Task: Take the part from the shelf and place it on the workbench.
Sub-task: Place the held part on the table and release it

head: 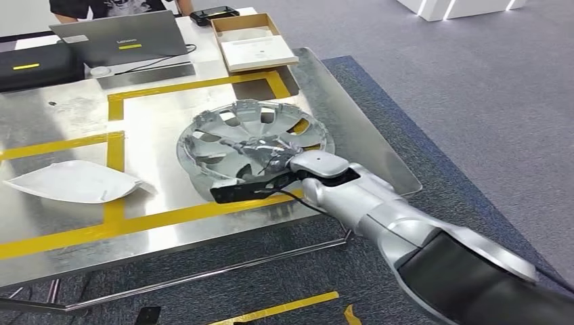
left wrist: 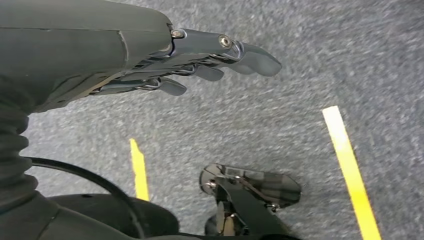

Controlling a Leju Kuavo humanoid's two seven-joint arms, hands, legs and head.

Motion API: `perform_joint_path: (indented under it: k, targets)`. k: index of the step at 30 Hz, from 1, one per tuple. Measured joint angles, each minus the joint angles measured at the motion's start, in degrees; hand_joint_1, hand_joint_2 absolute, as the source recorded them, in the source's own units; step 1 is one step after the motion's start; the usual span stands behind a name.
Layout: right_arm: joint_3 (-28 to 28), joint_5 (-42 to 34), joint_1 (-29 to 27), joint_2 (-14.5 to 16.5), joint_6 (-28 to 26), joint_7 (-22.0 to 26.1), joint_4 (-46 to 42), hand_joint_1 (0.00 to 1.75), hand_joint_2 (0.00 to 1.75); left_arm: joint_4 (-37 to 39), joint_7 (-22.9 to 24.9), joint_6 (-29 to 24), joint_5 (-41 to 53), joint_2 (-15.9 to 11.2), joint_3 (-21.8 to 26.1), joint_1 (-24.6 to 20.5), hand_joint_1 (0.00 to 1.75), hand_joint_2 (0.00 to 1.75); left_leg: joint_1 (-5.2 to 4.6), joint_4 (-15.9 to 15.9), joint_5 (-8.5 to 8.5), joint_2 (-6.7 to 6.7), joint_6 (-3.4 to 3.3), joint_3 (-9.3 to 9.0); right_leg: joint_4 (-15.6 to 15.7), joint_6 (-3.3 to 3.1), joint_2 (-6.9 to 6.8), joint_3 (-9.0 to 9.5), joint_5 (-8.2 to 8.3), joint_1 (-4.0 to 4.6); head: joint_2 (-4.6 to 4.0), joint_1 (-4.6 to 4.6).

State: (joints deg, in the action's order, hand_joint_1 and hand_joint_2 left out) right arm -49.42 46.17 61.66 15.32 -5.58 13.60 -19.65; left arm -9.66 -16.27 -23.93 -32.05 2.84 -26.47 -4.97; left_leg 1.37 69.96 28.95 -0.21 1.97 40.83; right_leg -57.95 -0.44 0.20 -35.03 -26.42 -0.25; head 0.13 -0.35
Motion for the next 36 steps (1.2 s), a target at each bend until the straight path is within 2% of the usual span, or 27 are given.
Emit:
perform_joint_path:
  k: [2, 3, 6, 8, 9, 11, 12, 13, 14, 15, 16, 17, 18, 19, 22, 23, 24, 27, 28, 29, 30, 31, 33, 34, 36]
  targets:
    - [1.08, -0.53, 1.91, -0.68, -2.13, 1.43, 0.23, 0.0, 0.0, 0.0, -0.38, -1.08, -0.4, -0.04, -0.04, -0.08, 0.0, 0.0, 0.05, -7.06, -2.77, 0.01, -0.06, -3.31, -0.5, 0.51, 0.27, 0.05, -0.38, 0.0, 0.0, -0.01]
    - [1.69, -0.87, 2.58, -0.89, -3.86, 2.62, 0.19, 0.0, 0.0, 0.0, -0.48, -1.57, -0.72, -0.01, -0.04, -0.16, 0.0, 0.0, 0.0, -9.13, -3.11, 0.0, -0.22, -4.27, -0.66, 0.8, 0.39, -0.05, -0.46, 0.09, 0.0, 0.01]
    - [4.05, -2.41, 2.77, -1.17, -12.41, 8.35, -1.65, 0.0, 0.0, 0.0, -0.52, -2.37, -2.59, 0.09, 0.16, -0.24, 0.0, 0.0, -0.18, -10.22, -2.73, -0.03, -1.14, -4.75, -0.61, 1.6, 0.5, -0.25, -0.5, 0.17, 0.0, 0.09]
    - [6.26, -3.41, 1.89, -1.52, -18.28, 11.85, -4.44, 0.0, 0.0, 0.0, -0.44, -2.63, -3.92, 0.15, 0.71, -0.21, 0.0, 0.0, -0.11, -10.52, -2.91, 0.01, -1.95, -4.98, -2.04, 2.1, 0.38, -1.03, -1.72, 0.05, 0.0, 0.24]
    - [7.35, -3.64, 1.37, -1.8, -20.07, 12.67, -5.97, 0.0, 0.0, 0.0, -0.39, -2.73, -4.25, 0.21, 0.96, -0.21, 0.0, 0.0, -0.05, -10.65, -3.0, 0.03, -2.3, -5.08, -4.44, 2.3, 0.33, -2.18, -3.12, 0.01, 0.0, 0.34]
    - [9.08, -3.76, 0.14, -2.4, -21.56, 13.13, -8.67, 0.0, 0.0, 0.0, -0.36, -2.82, -4.54, 0.33, 1.29, -0.21, 0.0, 0.0, -0.14, -10.64, -2.99, 0.02, -2.65, -5.09, -11.99, 2.53, 0.24, -5.72, -6.55, -0.01, 0.0, 0.55]
    - [9.7, -3.76, -0.56, -2.67, -21.7, 13.18, -9.73, 0.0, 0.0, 0.0, -0.35, -2.82, -4.57, 0.36, 1.39, -0.18, 0.0, 0.0, -0.18, -10.63, -2.98, 0.01, -2.7, -5.1, -15.42, 2.58, 0.24, -7.42, -7.66, -0.01, 0.0, 0.56]
    - [10.2, -3.76, -1.21, -2.85, -21.7, 13.22, -10.63, 0.0, 0.0, 0.0, -0.34, -2.82, -4.59, 0.38, 1.49, -0.16, 0.0, 0.0, -0.22, -10.62, -2.96, -0.02, -2.72, -5.11, -17.01, 2.58, 0.24, -8.31, -7.72, -0.01, 0.0, 0.58]
    - [10.62, -3.76, -1.71, -3.09, -21.7, 13.24, -11.39, 0.0, 0.0, 0.0, -0.34, -2.82, -4.6, 0.38, 1.58, -0.15, 0.0, 0.0, -0.25, -10.6, -2.96, -0.06, -2.72, -5.14, -16.29, 2.47, 0.24, -8.08, -6.67, 0.0, 0.0, 0.6]
    - [11.02, -3.76, -2.03, -3.3, -21.7, 13.27, -12.09, 0.0, 0.0, 0.0, -0.34, -2.82, -4.61, 0.39, 1.68, -0.14, 0.0, 0.0, -0.28, -10.58, -2.95, -0.12, -2.71, -5.18, -13.38, 2.28, 0.24, -6.76, -4.8, 0.01, 0.0, 0.6]
    - [11.4, -3.79, -2.16, -3.46, -21.7, 13.25, -12.75, 0.0, 0.0, 0.0, -0.34, -2.82, -4.61, 0.42, 1.8, -0.14, 0.0, 0.0, -0.3, -10.57, -2.93, -0.17, -2.67, -5.21, -9.19, 2.03, 0.23, -4.78, -2.77, 0.03, 0.0, 0.61]
    - [11.74, -3.8, -2.16, -3.61, -21.7, 13.25, -13.32, 0.0, 0.0, 0.0, -0.34, -2.82, -4.61, 0.45, 1.91, -0.16, 0.0, 0.0, -0.44, -10.51, -2.88, -0.18, -2.55, -5.16, -5.24, 1.81, 0.23, -2.7, -1.4, 0.11, 0.0, 0.61]
    - [11.98, -3.81, -2.17, -3.64, -21.72, 13.25, -13.81, 0.0, 0.0, 0.0, -0.33, -2.82, -4.61, 0.49, 2.01, -0.18, 0.0, 0.0, -0.53, -10.5, -2.89, -0.17, -2.34, -5.11, -2.45, 1.67, 0.24, -1.2, -0.64, 0.18, 0.0, 0.55]
    - [12.19, -3.98, -2.27, -3.7, -21.83, 13.46, -14.24, 0.0, 0.0, 0.0, -0.32, -2.84, -4.61, 0.52, 2.09, -0.21, 0.0, 0.0, -0.6, -10.49, -2.95, -0.14, -2.09, -5.07, -1.02, 1.56, 0.28, -0.37, -0.44, 0.27, 0.0, 0.53]
    - [13.56, -7.38, -4.38, -3.99, -23.47, 16.53, -17.1, 0.0, 0.0, 0.0, -0.52, -3.05, -5.0, 0.59, 2.35, -0.14, 0.0, 0.0, -0.48, -10.45, -3.11, -0.18, -1.21, -5.1, -0.49, 0.97, 0.21, 0.01, 0.0, 0.34, 0.0, 0.51]
    - [14.75, -9.73, -6.39, -4.19, -24.41, 18.44, -20.12, 0.0, 0.0, 0.0, -0.7, -3.27, -5.37, 0.6, 2.49, -0.07, 0.0, 0.0, -0.45, -9.78, -2.34, -0.19, -0.94, -4.88, -0.29, 0.69, 0.05, 0.11, 0.24, 0.23, 0.0, 0.42]
    - [16.26, -12.12, -9.3, -4.51, -25.22, 20.4, -24.69, 0.0, 0.0, 0.0, -0.91, -3.51, -5.88, 0.6, 2.68, 0.02, 0.0, 0.0, -0.43, -8.09, -0.83, -0.2, -0.73, -4.31, -0.07, 0.49, -0.14, 0.2, 0.41, 0.09, 0.0, 0.31]
    - [21.02, -16.7, -23.55, -6.44, -26.78, 24.44, -44.97, 0.0, 0.0, 0.0, -2.44, -3.81, -9.9, 0.88, 4.51, 0.54, 0.0, 0.0, -0.34, 1.82, 5.24, -0.09, -0.26, -1.14, 0.08, 0.3, -0.96, 0.27, 0.49, 0.12, 0.0, 0.01]
    - [22.15, -17.21, -29.22, -7.33, -27.51, 24.9, -52.71, 0.0, 0.0, 0.0, -3.71, -3.55, -12.28, 1.07, 5.79, 0.84, 0.0, 0.0, -0.34, 3.89, 6.07, -0.06, -0.21, -0.78, 0.05, 0.28, -1.22, 0.21, 0.48, 0.19, 0.0, 0.02]
    - [22.88, -17.39, -34.5, -8.26, -28.69, 25.08, -60.0, 0.0, 0.0, 0.0, -5.14, -3.15, -14.32, 1.33, 7.5, 1.19, 0.0, 0.0, -0.34, 3.93, 5.86, -0.03, -0.22, -1.38, -0.01, 0.29, -1.37, 0.09, 0.48, 0.23, 0.0, 0.03]
    - [23.27, -17.26, -38.91, -9.1, -30.21, 25.17, -66.58, 0.0, 0.0, 0.0, -6.53, -2.7, -15.6, 1.55, 9.12, 1.54, 0.0, 0.0, -0.33, 1.87, 4.75, -0.01, -0.3, -3.02, -0.1, 0.31, -1.4, -0.06, 0.5, 0.24, 0.0, 0.03]
    - [23.5, -16.9, -42.42, -9.92, -31.83, 25.23, -72.8, 0.0, 0.0, 0.0, -7.76, -2.24, -16.43, 1.72, 10.46, 1.78, 0.0, 0.0, -0.33, -1.65, 3.23, -0.03, -0.44, -5.38, -0.22, 0.39, -1.3, -0.23, 0.56, 0.22, 0.0, 0.0]
    - [23.64, -15.98, -48.52, -11.2, -33.81, 25.26, -81.8, 0.0, 0.0, 0.0, -8.81, -1.94, -16.13, 1.99, 11.98, 1.66, 0.0, 0.0, -0.42, -8.5, 1.51, -0.23, -0.86, -9.5, -0.51, 0.78, -1.06, -0.56, 0.75, 0.39, 0.0, -0.04]
    - [23.69, -15.71, -51.9, -11.82, -34.15, 25.26, -85.71, 0.0, 0.0, 0.0, -8.99, -2.05, -15.87, 2.11, 12.35, 1.48, 0.0, 0.0, -0.52, -10.39, 1.27, -0.36, -1.13, -10.45, -0.58, 1.1, -1.02, -0.66, 0.95, 0.44, 0.0, -0.02]
    - [23.7, -15.65, -57.72, -12.85, -34.15, 25.25, -91.58, 0.0, 0.0, 0.0, -9.16, -2.48, -15.69, 2.24, 12.97, 1.42, 0.0, 0.0, -0.78, -11.3, 1.1, -0.39, -1.73, -10.54, -0.52, 1.83, -0.99, -0.8, 1.49, 0.33, 0.0, 0.04]
